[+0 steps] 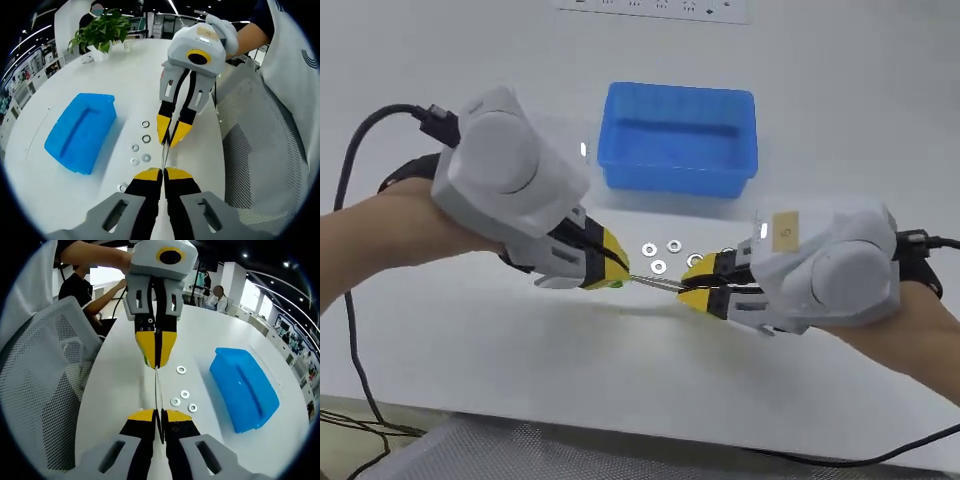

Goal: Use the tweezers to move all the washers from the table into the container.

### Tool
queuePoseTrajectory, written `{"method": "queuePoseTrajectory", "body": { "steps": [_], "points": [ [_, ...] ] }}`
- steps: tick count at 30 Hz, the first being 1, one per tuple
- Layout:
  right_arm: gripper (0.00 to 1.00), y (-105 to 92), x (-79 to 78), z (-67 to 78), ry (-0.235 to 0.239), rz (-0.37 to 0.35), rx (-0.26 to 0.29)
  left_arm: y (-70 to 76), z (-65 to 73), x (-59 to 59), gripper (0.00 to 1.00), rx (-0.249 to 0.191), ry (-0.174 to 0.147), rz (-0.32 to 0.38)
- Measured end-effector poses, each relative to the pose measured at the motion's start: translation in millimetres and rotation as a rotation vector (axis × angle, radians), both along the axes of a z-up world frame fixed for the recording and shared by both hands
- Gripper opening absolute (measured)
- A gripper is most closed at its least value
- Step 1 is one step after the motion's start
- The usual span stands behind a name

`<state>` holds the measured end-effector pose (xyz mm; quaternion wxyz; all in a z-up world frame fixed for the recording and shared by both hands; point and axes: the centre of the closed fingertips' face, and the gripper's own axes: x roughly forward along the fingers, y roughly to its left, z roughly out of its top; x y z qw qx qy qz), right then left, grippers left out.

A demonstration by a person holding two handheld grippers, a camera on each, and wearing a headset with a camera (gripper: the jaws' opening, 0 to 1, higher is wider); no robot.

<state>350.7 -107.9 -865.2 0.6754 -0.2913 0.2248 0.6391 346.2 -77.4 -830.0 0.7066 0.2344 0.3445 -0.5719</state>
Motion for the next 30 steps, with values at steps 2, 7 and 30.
{"method": "queuePoseTrajectory", "body": {
  "steps": [2,7,30],
  "points": [
    [0.07,3.7,1.9,5.7,0.028,-0.046,0.064,-0.8,9.9,0.3,0.06,-0.002,-0.021,-0.003],
    [0.07,10.1,2.1,18.8,0.066,-0.112,0.225,-31.9,43.1,-0.2,0.05,-0.181,0.014,0.053],
    [0.07,-3.0,0.8,21.3,0.036,-0.081,0.187,-3.2,-7.0,16.6,0.11,0.046,-0.048,-0.001]
  ]
}}
